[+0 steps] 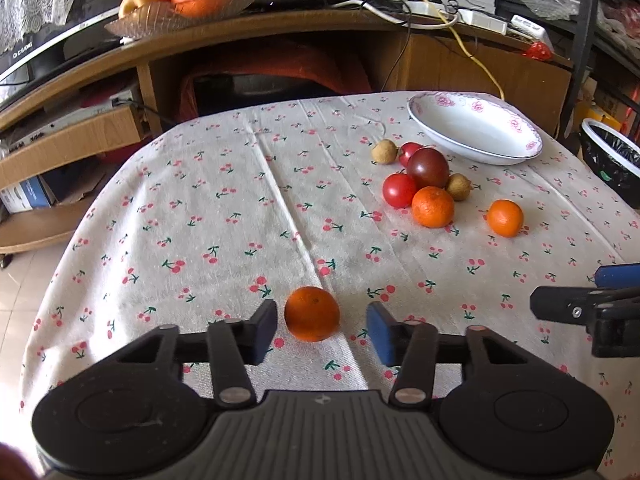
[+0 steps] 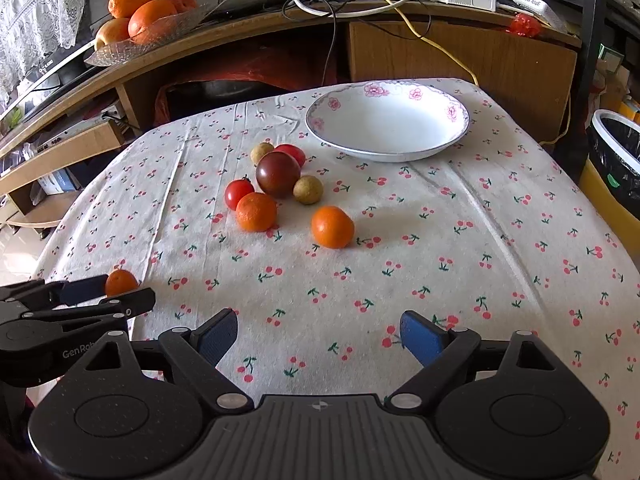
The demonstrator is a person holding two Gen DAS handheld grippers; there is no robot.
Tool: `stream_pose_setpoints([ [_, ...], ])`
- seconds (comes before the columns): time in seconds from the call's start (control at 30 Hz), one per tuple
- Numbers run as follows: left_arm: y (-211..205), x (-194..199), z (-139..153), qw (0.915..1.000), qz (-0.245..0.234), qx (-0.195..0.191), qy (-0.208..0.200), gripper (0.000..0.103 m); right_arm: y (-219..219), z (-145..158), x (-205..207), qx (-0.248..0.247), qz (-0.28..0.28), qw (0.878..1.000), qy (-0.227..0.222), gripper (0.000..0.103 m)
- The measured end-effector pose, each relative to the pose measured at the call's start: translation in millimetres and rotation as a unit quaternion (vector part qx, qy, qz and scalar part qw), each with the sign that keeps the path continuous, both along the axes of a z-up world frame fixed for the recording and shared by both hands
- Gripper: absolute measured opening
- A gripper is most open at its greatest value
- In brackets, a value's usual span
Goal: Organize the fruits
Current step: 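Reach the left tool to the lone orange and close on it, then lift the orange with the left tool while the right tool grasps another orange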
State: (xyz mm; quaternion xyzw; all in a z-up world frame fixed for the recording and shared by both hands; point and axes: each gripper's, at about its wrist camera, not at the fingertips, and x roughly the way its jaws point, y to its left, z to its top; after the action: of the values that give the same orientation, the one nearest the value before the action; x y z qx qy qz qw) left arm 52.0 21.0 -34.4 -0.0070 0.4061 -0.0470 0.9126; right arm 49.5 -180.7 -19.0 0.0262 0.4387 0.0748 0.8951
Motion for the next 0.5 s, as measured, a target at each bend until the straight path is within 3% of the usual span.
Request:
stream_pose_setpoints([
  [0.5, -8.6, 5.5, 4.0, 0.9996, -0.029, 0.005, 0.000, 0.038, -16.6, 0.0, 19.5, 0.008, -0.003, 1.000, -0.005, 0.077],
])
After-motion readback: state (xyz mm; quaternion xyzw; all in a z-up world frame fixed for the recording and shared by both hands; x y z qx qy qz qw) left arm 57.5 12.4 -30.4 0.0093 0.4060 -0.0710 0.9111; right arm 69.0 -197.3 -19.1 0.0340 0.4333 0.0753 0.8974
